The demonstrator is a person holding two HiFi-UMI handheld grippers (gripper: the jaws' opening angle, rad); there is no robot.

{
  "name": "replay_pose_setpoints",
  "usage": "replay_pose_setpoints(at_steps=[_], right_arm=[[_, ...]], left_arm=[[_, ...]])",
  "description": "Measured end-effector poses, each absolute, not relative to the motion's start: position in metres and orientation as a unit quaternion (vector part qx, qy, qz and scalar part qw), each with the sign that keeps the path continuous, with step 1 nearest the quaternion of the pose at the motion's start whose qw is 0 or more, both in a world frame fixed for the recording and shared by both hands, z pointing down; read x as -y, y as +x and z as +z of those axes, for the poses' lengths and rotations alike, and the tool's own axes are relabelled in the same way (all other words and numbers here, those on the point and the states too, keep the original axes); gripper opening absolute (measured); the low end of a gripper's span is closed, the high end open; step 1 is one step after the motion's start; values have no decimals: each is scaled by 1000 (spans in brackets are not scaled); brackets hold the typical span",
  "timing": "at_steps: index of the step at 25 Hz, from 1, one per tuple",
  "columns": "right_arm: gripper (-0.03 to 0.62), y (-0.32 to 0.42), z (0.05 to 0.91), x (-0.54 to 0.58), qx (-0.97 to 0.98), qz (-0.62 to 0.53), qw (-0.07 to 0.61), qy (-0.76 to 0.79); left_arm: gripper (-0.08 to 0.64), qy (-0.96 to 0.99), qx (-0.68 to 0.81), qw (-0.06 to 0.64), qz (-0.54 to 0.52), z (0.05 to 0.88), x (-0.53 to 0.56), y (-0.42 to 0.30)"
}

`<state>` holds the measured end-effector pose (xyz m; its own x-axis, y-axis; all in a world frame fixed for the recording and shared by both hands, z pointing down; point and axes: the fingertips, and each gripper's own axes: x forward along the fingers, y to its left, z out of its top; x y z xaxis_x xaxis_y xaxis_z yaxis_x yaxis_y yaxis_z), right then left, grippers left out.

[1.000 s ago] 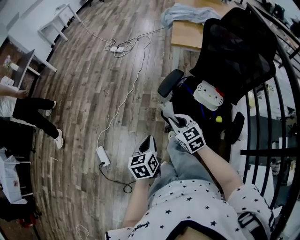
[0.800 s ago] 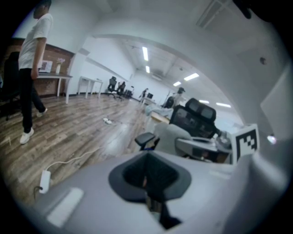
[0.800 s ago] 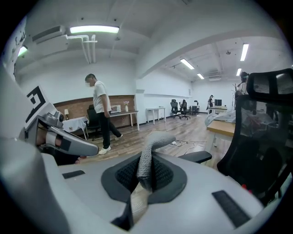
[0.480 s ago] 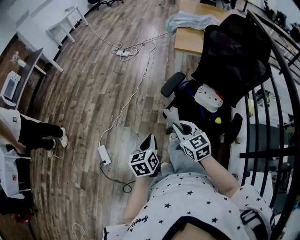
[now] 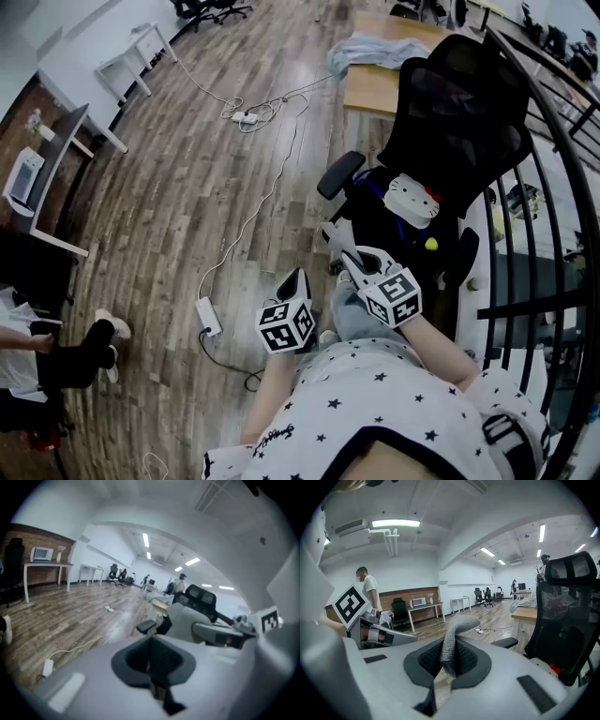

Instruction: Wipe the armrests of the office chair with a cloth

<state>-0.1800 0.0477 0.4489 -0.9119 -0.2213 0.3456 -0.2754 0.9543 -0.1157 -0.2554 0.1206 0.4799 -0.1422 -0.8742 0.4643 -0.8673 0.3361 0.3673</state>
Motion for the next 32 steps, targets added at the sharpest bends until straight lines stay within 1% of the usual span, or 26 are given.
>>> replay_pose_setpoints(at_steps=[24, 32], right_arm=[[26, -182, 439, -51, 978, 99, 142, 120], [26, -183, 439, -46, 977, 99, 144, 124]], left_arm=[[3, 575, 756, 313, -4, 484, -119, -258], [3, 573, 756, 316, -3, 485, -115, -261]])
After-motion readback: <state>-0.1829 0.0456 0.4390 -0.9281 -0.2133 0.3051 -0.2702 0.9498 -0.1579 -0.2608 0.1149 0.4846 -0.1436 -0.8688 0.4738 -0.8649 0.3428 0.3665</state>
